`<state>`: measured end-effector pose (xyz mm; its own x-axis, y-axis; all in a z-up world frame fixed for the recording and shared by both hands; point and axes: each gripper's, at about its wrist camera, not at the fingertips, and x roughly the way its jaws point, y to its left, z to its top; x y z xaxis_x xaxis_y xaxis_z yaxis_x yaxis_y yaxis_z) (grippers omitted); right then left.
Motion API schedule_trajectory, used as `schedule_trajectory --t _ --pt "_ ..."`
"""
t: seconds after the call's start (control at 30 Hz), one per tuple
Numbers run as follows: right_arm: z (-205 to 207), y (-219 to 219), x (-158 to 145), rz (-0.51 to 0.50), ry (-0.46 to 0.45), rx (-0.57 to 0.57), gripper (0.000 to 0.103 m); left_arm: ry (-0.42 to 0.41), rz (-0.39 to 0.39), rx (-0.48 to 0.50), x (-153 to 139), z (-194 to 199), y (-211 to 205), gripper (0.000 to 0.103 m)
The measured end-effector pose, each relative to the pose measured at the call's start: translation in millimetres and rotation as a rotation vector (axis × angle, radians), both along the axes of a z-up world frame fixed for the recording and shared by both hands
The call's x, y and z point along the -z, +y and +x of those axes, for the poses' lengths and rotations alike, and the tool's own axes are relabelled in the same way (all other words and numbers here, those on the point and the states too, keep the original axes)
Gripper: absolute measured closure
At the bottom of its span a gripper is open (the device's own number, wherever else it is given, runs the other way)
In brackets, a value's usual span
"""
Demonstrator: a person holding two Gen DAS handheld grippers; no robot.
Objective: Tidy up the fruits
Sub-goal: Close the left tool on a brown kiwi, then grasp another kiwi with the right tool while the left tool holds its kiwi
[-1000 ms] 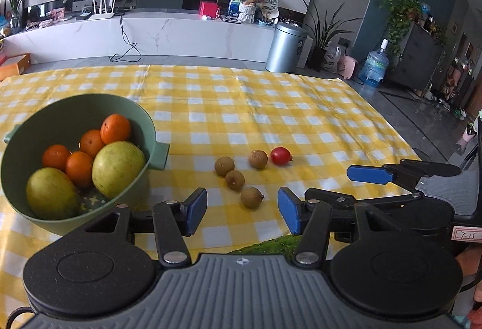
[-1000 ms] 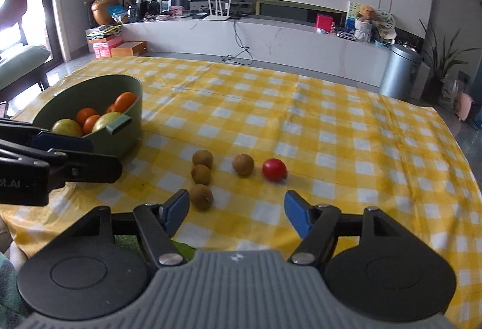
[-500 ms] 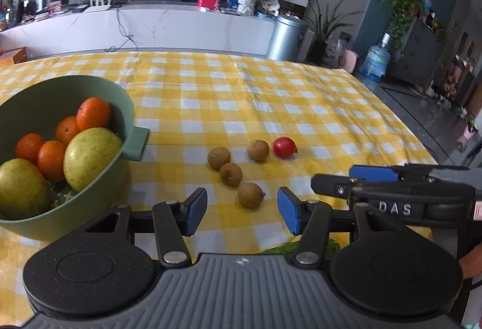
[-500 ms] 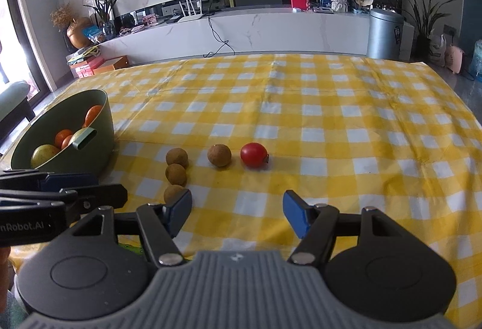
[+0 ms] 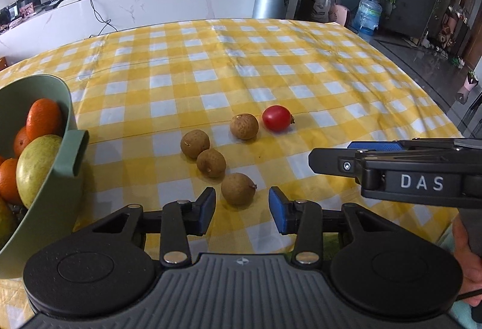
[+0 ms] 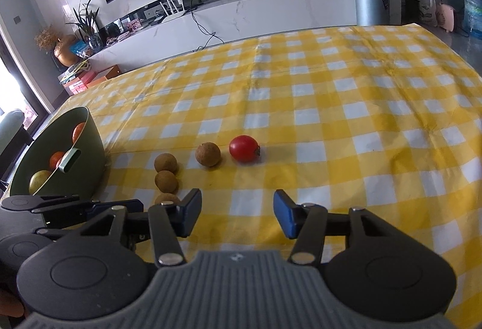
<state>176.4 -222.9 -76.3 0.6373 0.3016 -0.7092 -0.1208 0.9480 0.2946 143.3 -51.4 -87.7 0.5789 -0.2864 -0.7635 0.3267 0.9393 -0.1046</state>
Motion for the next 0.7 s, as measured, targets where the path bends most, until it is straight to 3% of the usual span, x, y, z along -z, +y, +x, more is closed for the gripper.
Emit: schedule_trajectory --t 0.3,0.43,0.7 --pt "3.5 -1.1 3.6 0.015 0.015 0.000 0.052 0.024 0.017 -0.006 11.4 12.8 -6.7 0.061" --pt "4.4 1.0 4.3 0.013 0.011 -0.012 0.053 0.014 0.012 -0.005 11.1 12.9 -5.2 0.071" --pt "5.5 8.3 3.6 0.007 -0.009 -0.052 0.059 -0.006 0.013 -0.024 7.2 7.3 0.2 0.072"
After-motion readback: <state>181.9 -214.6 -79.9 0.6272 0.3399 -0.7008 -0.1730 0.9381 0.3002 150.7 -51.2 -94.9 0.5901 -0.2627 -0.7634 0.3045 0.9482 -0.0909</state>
